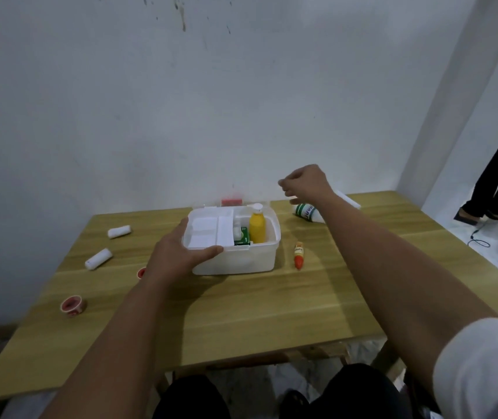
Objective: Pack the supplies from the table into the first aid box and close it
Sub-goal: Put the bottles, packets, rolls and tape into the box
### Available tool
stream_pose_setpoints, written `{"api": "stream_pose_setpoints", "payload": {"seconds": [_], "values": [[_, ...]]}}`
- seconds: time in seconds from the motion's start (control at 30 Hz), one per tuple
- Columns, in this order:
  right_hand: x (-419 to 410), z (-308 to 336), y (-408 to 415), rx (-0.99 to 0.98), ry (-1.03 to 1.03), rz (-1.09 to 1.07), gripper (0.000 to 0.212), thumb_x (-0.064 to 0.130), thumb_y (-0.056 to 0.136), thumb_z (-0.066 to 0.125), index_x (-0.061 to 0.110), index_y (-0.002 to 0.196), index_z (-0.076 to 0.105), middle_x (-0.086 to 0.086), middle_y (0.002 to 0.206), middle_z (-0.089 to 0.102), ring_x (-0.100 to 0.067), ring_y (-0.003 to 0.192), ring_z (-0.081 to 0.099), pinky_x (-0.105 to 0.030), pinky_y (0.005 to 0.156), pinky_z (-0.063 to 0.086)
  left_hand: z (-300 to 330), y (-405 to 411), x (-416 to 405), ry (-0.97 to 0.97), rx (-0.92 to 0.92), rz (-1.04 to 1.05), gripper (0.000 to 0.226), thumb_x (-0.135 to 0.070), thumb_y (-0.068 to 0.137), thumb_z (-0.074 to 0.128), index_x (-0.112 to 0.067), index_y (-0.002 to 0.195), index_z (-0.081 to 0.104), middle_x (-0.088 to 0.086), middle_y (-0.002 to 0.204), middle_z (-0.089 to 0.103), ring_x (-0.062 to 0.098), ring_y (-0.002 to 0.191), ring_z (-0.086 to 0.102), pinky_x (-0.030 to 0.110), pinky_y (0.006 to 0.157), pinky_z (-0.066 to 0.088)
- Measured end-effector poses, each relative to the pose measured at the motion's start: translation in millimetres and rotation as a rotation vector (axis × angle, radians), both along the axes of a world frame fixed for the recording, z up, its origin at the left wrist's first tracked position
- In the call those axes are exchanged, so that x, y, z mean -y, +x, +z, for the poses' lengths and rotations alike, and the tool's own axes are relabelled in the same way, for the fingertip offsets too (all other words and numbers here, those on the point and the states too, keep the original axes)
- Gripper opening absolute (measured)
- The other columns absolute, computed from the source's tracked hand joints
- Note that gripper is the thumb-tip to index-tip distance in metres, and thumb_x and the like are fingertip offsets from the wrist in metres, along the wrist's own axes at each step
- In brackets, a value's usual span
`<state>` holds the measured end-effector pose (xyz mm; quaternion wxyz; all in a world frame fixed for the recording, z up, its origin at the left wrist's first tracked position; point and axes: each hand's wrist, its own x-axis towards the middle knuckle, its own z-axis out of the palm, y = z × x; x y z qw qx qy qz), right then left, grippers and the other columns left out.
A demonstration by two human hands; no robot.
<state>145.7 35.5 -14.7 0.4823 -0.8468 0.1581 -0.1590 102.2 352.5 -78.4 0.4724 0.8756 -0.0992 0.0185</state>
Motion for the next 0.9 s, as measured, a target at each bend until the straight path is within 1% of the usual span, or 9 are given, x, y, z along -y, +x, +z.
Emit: {"api": "stream_pose_setpoints", "payload": {"seconds": [0.07,0.17,0.27,0.33,0.4,0.47,0.53,0.8,0.9], "values": [[26,-14,5,-0.027,-0.112,-0.095,0.019,0.02,0.086,0.079,0.005,0.098,0.079,-0.011,0.092,0.078,-0.027,0.088,0.077,-0.044,0.08,0.065,0,0,0,-0.01,-0.005,0.003,0.104,-0.049,0.069,0.089,-0.028,0.156,0.036,-0.001,0.153,0.047,0.025,0.136,0.045,0.035,0.089,0.043],[56,-37,5,-0.112,-0.319,-0.169,0.032,0.021,0.089,0.075,0.004,0.116,0.076,-0.012,0.119,0.075,-0.029,0.113,0.07,-0.036,0.1,0.054,-1,-1,0,-0.006,0.007,-0.001,0.103,-0.046,0.07,0.089,-0.027,0.156,0.036,-0.001,0.153,0.048,0.025,0.135,0.045,0.032,0.088,0.041],[73,-59,3,-0.279,-0.483,-0.167,0.047,0.02,0.093,0.069,0.002,0.136,0.062,-0.015,0.139,0.063,-0.032,0.126,0.06,-0.037,0.103,0.048,-2,0,0,-0.021,0.005,-0.001,0.102,-0.047,0.07,0.089,-0.029,0.156,0.036,-0.002,0.151,0.049,0.024,0.134,0.046,0.032,0.089,0.042],[77,-74,3,-0.395,-0.569,-0.16,0.047,0.021,0.094,0.067,0.003,0.137,0.06,-0.016,0.132,0.065,-0.032,0.118,0.064,-0.039,0.096,0.053,-3,1,0,-0.019,0.007,-0.003,0.102,-0.049,0.069,0.089,-0.031,0.155,0.037,-0.003,0.15,0.05,0.023,0.133,0.047,0.033,0.089,0.044],[76,-86,1,-0.444,-0.628,-0.171,0.033,0.02,0.092,0.067,0.004,0.121,0.066,-0.014,0.116,0.07,-0.031,0.105,0.067,-0.039,0.086,0.058,-3,1,-1,-0.018,-0.001,0.005,0.104,-0.05,0.068,0.089,-0.031,0.155,0.037,-0.003,0.15,0.05,0.022,0.134,0.047,0.032,0.09,0.044],[77,-96,1,-0.437,-0.671,-0.191,0.014,0.015,0.09,0.067,0.006,0.099,0.063,-0.014,0.107,0.071,-0.032,0.097,0.068,-0.036,0.075,0.054,-3,1,-2,-0.011,0.0,0.01,0.106,-0.051,0.067,0.089,-0.03,0.156,0.035,-0.003,0.151,0.048,0.023,0.135,0.046,0.033,0.093,0.043],[79,-100,1,-0.401,-0.676,-0.204,0.009,0.015,0.09,0.066,0.008,0.094,0.063,-0.016,0.103,0.071,-0.033,0.093,0.067,-0.035,0.07,0.049,-3,2,-2,0.003,0.0,0.011,0.107,-0.051,0.068,0.089,-0.029,0.157,0.034,-0.002,0.153,0.047,0.023,0.136,0.044,0.033,0.093,0.041],[71,-49,-8,-0.187,-0.495,-0.189,0.035,0.029,0.082,0.084,-0.002,0.098,0.079,-0.019,0.088,0.076,-0.029,0.081,0.066,-0.031,0.073,0.048,-5,4,-3,0.069,-0.031,0.006,0.114,-0.062,0.065,0.086,-0.031,0.158,0.03,-0.003,0.154,0.046,0.023,0.136,0.045,0.041,0.101,0.045],[62,-17,-21,-0.104,-0.453,-0.145,0.036,0.026,0.077,0.089,0.001,0.101,0.08,-0.017,0.084,0.078,-0.026,0.075,0.074,-0.034,0.073,0.059,-5,3,-3,0.066,0.0,-0.008,0.11,-0.064,0.064,0.085,-0.033,0.156,0.035,-0.006,0.149,0.05,0.021,0.132,0.048,0.036,0.095,0.047]]}}
